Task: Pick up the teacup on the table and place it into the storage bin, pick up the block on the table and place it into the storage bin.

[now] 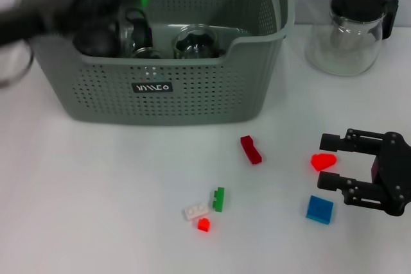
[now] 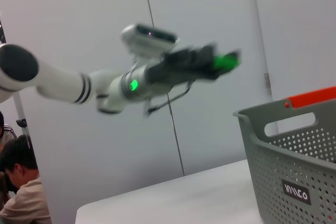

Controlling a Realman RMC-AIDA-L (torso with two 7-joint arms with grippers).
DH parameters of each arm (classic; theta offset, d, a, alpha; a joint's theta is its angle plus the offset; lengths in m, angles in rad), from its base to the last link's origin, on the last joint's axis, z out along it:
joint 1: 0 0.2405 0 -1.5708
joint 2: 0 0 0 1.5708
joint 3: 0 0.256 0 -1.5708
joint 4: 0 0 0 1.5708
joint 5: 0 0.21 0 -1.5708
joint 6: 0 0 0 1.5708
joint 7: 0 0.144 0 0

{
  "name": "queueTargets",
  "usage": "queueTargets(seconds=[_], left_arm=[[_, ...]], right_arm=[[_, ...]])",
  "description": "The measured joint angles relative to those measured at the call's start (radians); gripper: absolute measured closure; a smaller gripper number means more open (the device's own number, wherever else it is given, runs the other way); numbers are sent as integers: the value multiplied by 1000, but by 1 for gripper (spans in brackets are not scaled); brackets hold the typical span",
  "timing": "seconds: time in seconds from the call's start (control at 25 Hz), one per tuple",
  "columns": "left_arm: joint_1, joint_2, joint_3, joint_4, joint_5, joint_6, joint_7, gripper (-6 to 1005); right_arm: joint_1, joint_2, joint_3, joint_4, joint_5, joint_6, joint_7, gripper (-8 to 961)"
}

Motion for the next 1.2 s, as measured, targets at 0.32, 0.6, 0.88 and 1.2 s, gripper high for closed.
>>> queueTargets(seconds=[0.32, 0.6, 0.88, 1.2], left_arm=[[-126, 34, 279, 78, 170, -513, -267, 512], [-147, -21, 551, 161, 436, -794, -517, 492], [-96, -80, 536, 292, 420, -812, -530, 472], [85, -90, 364, 314, -156, -422, -172, 263]], right_arm=[[0, 0, 0, 4, 0, 0, 0, 278], [6, 0, 0, 5, 0, 0, 0, 279], [7, 1, -1, 7, -2, 0, 0, 279], [6, 3, -2, 7, -2, 0, 0, 279]])
